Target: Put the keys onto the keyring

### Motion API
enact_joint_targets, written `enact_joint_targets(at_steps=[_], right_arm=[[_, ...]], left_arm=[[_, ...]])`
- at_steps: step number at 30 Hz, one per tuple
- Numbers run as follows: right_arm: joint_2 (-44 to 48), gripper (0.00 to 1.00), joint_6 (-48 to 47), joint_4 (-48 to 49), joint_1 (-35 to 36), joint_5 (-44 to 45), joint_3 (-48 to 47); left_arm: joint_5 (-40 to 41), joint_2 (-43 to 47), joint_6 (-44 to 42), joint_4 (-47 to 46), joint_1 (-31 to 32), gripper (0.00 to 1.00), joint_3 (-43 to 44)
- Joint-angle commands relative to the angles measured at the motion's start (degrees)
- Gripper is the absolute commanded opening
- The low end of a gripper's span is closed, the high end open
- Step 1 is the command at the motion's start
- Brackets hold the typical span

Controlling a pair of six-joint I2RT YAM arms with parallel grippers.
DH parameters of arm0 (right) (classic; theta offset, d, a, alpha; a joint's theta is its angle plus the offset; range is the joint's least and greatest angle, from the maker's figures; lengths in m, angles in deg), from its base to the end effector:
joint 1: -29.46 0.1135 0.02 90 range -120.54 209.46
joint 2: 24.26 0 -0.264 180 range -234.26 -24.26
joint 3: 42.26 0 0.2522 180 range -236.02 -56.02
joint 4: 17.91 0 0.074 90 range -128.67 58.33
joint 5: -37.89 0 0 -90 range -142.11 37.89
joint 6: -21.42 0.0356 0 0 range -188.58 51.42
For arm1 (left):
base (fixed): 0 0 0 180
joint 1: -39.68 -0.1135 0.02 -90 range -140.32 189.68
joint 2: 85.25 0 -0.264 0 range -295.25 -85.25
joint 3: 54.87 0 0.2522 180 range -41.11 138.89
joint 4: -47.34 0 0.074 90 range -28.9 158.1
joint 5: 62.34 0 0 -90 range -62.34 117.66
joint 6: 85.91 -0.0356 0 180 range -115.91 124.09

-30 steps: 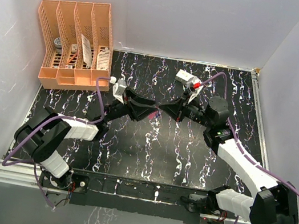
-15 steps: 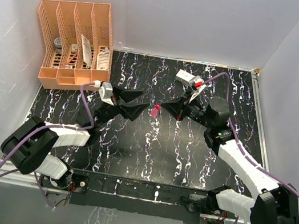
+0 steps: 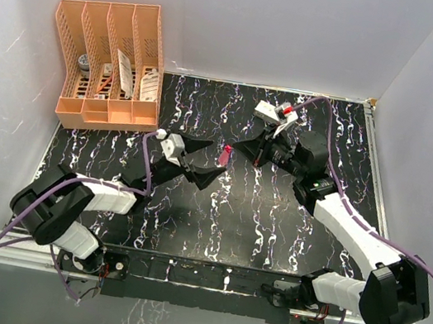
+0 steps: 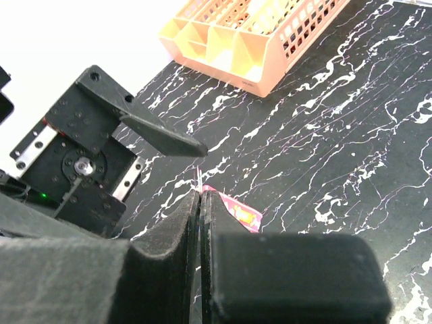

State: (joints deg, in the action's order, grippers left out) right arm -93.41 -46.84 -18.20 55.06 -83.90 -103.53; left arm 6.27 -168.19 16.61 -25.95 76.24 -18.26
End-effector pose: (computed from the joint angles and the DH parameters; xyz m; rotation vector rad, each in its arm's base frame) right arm 0.2436 0.1375 0.3108 -0.4941 1.7468 1.0729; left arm 0.1989 -0.1636 0.2417 0.5781 1.0371 -0.9635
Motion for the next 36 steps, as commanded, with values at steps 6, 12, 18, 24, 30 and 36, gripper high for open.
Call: enact_joint_targets(at_steps=[6, 12, 18, 24, 30, 36], right_arm=[[-0.64, 0.0, 2.32, -0.07, 0.1, 2.57, -3.83], [-0.42, 0.0, 3.11, -0.03, 0.23, 2.45, -3.17], [0.0, 0.0, 3.88, 0.29, 0.49, 2.31, -2.56], [0.47, 0.0, 4.56, 0.61, 0.58, 2.5, -1.86], [0.49, 0.0, 4.85, 0.7, 0.67, 2.63, -1.56], [0.76, 0.0, 5.2, 0.72, 0.67, 2.61, -1.36]], left_arm=[[3.65, -6.09, -8.98, -4.05, 3.72, 0.98, 4.06], [7.48, -11.05, -11.81, -11.91, 5.8, 0.99, 4.86], [15.06, -13.82, -16.15, -15.24, 8.13, 0.98, 5.64], [18.97, -13.66, -19.09, -15.26, 9.8, 0.98, 6.74], [21.54, -13.57, -19.9, -15.26, 10.61, 0.98, 7.85], [22.93, -13.27, -20.04, -15.28, 10.7, 0.86, 8.34]])
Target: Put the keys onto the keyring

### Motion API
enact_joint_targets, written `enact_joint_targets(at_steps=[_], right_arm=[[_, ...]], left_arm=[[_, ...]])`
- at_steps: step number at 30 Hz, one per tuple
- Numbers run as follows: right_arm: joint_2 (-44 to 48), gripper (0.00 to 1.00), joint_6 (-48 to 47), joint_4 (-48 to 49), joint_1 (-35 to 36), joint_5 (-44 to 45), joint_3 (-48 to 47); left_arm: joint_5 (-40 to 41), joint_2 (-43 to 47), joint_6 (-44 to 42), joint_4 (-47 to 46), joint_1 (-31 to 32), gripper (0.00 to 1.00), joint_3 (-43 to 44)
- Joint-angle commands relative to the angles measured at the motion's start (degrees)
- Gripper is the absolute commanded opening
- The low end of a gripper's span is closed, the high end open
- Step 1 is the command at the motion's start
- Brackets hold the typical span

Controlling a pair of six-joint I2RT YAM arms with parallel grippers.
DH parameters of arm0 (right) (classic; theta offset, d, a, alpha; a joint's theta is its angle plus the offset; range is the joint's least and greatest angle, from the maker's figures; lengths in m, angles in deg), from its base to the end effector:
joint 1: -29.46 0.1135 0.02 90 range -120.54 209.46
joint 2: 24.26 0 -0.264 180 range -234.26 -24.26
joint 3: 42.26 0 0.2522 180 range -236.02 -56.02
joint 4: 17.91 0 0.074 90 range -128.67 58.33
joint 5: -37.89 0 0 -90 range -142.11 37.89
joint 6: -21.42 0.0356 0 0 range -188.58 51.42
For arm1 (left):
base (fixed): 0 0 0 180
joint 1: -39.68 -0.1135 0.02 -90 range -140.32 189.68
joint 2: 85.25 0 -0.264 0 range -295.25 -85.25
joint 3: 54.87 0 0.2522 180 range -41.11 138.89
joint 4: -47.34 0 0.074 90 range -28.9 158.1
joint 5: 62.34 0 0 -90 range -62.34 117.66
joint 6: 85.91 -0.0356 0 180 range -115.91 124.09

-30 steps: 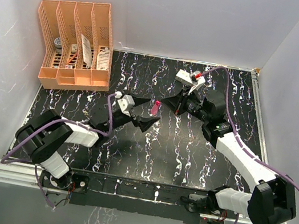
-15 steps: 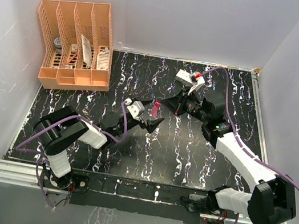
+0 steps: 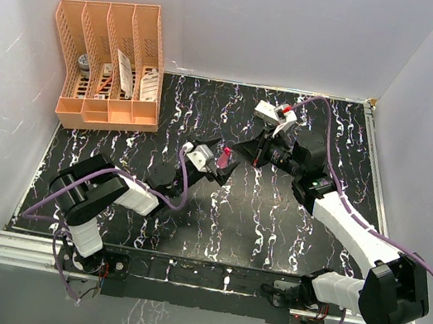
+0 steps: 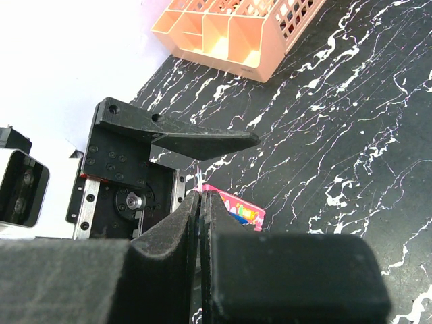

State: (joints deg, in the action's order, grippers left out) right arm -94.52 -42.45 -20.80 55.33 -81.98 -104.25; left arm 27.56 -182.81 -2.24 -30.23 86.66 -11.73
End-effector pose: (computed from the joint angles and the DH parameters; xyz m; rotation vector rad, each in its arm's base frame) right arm 0.2472 0.1396 0.3054 -0.3979 1.8348 1.1005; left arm 0.2062 -0.2210 0.2132 0.5349 1.0621 -0.6268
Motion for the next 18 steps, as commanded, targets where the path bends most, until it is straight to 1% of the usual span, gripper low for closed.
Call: enact_joint_targets(at_steps=[1, 6, 13, 15, 18], right_arm=[[1.93, 0.0, 0.78, 3.28, 0.41, 0.61, -0.64], [2.31, 0.0, 0.72, 2.72, 0.41, 1.09, -0.56], [2.57, 0.0, 0.67, 2.08, 0.41, 2.12, -0.5], [2.42, 0.0, 0.72, 1.85, 0.41, 2.28, -0.57], [2.19, 0.0, 0.7, 1.59, 0.41, 2.21, -0.64]], left_arm=[[1.75, 1.4, -1.13, -10.98, 0.29, 0.82, 1.89], [1.13, 1.7, -0.74, -10.98, 0.25, 0.68, 1.73], [0.2, 2.34, -0.09, -10.98, 0.3, 0.61, 1.22], [0.1, 2.52, 0.08, -11.04, 0.26, 0.56, 0.97], [0.1, 2.76, 0.26, -11.0, 0.36, 0.52, 0.93]])
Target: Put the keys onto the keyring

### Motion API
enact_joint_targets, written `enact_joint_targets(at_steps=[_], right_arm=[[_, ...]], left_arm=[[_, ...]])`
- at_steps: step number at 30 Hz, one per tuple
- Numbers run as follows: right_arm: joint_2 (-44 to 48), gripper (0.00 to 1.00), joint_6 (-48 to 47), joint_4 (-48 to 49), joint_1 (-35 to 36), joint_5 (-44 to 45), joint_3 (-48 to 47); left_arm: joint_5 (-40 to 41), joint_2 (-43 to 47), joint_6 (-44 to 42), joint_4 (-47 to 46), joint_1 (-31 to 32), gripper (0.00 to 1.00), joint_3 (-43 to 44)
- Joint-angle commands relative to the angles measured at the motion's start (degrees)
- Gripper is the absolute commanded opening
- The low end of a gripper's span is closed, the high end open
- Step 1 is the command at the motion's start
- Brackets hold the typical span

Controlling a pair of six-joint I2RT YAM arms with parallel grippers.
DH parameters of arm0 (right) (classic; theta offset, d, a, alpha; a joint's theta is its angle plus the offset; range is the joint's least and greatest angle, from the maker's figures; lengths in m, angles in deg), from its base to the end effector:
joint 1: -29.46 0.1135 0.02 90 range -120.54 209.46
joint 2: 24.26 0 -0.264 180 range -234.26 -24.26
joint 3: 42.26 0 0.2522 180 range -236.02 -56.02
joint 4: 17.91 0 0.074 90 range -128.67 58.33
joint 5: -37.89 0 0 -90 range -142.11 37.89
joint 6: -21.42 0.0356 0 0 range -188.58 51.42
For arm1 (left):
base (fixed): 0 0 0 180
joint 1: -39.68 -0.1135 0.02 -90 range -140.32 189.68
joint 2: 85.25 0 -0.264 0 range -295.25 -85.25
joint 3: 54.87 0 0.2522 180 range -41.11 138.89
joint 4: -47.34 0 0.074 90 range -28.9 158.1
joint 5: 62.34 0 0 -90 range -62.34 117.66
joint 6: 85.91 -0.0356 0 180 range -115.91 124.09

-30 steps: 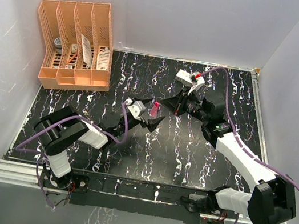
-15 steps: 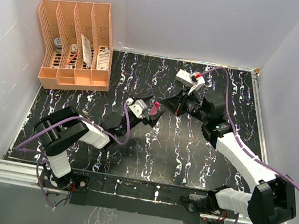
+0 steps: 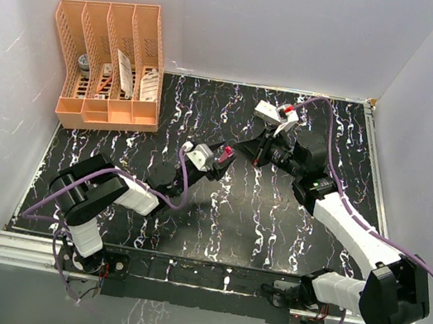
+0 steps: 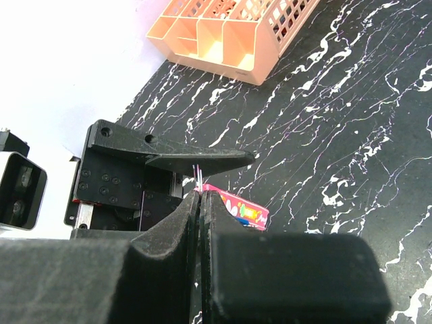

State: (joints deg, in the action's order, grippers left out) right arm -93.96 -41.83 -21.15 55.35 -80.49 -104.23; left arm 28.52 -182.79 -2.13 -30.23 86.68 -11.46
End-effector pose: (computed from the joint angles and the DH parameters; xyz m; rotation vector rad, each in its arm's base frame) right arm 0.2461 0.1382 0.3071 -0.3686 1.8364 1.0861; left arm 0.2070 -0.2212 0.2144 0.5180 1.0642 -0.6199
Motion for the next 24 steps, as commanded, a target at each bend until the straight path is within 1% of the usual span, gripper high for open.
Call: enact_joint_targets(at_steps=[1, 4, 6, 7, 8, 10, 11, 12, 20, 24], right_arm=[[1.57, 0.0, 0.07, 1.83, 0.32, 0.7, -0.66], [1.52, 0.0, -0.09, 1.67, 0.39, 0.73, -0.61], [1.57, 0.0, -0.24, 1.53, 0.39, 0.73, -0.58], [1.53, 0.0, -0.35, 1.39, 0.39, 0.78, -0.64], [1.53, 0.0, -0.44, 1.27, 0.39, 0.71, -0.66], [1.57, 0.0, -0.63, 1.04, 0.35, 0.77, -0.58], [1.56, 0.0, -0.68, 1.0, 0.39, 0.75, -0.58], [1.54, 0.0, -0.72, 0.91, 0.39, 0.75, -0.57], [1.49, 0.0, -1.38, 0.05, 0.39, 0.75, -0.65], [1.57, 0.0, -1.84, -0.9, 0.34, 0.45, -0.66]], left_arm=[[-0.86, 2.85, 0.18, -10.98, 0.22, 0.51, 0.72], [-1.1, 3.03, 0.01, -11.02, 0.27, 0.47, 0.93], [-1.25, 3.05, -0.16, -11.0, 0.33, 0.42, 1.09], [-1.23, 3.09, -0.17, -10.98, 0.28, 0.35, 1.11], [-1.22, 3.13, -0.19, -10.98, 0.28, 0.3, 1.07], [-0.86, 3.21, -0.18, -10.98, 0.28, 0.07, 1.12], [-0.65, 3.16, -0.25, -11.0, 0.26, 0.03, 1.09], [-0.47, 3.29, -0.31, -10.98, 0.28, 0.01, 1.03], [0.64, 3.48, -1.24, -10.98, 0.27, 0.0, 0.67], [2.46, 3.43, -1.9, -10.98, 0.26, 0.0, 0.76]])
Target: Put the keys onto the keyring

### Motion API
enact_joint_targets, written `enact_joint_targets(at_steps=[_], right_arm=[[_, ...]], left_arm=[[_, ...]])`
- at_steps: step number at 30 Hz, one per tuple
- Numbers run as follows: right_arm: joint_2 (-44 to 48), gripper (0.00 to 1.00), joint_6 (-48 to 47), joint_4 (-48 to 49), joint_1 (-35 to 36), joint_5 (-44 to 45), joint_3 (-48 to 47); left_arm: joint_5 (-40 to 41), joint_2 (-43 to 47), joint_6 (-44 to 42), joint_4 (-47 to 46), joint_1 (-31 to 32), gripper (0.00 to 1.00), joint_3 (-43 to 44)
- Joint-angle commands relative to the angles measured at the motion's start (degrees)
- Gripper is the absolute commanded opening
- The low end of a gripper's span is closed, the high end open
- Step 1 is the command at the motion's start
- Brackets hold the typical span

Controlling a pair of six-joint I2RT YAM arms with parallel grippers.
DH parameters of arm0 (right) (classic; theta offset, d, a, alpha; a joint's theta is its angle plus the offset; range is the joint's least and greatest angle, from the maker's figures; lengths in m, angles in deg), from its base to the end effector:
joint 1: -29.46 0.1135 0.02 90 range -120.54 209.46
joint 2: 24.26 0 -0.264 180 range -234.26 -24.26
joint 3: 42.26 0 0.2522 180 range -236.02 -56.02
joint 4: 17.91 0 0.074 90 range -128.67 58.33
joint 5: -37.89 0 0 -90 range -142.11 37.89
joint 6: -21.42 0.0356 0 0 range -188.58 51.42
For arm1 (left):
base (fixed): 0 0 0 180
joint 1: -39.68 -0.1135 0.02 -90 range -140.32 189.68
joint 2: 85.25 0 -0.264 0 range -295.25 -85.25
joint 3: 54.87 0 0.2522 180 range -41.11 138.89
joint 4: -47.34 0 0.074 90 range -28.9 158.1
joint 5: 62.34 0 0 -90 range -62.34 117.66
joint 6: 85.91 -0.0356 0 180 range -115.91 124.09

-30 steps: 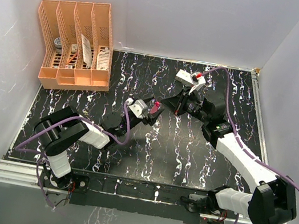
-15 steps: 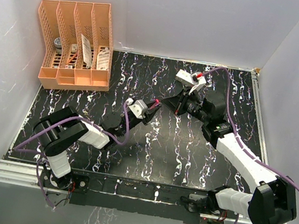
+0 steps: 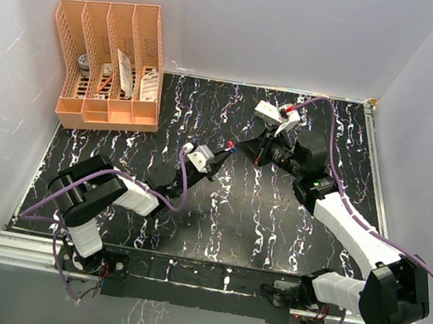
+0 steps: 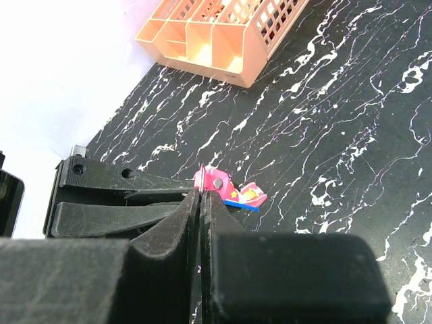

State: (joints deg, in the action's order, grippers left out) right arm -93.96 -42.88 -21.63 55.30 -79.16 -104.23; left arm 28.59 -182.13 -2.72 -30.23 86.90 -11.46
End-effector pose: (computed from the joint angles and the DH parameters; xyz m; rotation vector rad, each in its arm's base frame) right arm 0.2467 0.1374 0.3062 -0.3642 1.8394 1.0527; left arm 0.2054 -0.2211 0.2177 0.5190 1.0502 -0.6153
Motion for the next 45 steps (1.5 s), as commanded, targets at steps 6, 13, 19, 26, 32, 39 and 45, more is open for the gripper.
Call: enact_joint_targets(at_steps=[6, 13, 19, 26, 32, 39, 45], right_arm=[[1.98, 0.0, -2.13, -2.86, 0.42, -1.33, -0.71], [1.93, 0.0, -3.78, -6.18, 0.43, -2.37, -1.3], [2.25, 0.0, -4.9, -8.51, 0.41, -2.45, -2.08], [2.7, 0.0, -5.63, -10.62, 0.43, -2.13, -3.33], [2.37, 0.0, -6.35, -12.68, 0.43, -2.14, -4.67], [1.3, 0.0, -6.87, -13.9, 0.43, -2.55, -5.36], [-0.03, 0.0, -7.88, -15.73, 0.43, -2.54, -6.74]], left_arm=[[5.73, 3.14, -3.67, -10.98, 0.0, 0.0, 0.74], [6.93, 3.09, -5.3, -10.7, -0.19, 0.0, 1.23], [8.34, 3.13, -6.13, -9.54, -0.48, 0.0, 1.55], [11.52, 2.81, -7.12, -10.34, -0.85, 0.0, 1.04], [13.16, 3.2, -8.32, -10.7, -0.93, 0.34, 1.1], [12.61, 3.93, -8.67, -10.91, -1.18, 0.0, 1.03], [12.07, 4.01, -7.53, -10.75, -1.47, 0.0, 1.02]])
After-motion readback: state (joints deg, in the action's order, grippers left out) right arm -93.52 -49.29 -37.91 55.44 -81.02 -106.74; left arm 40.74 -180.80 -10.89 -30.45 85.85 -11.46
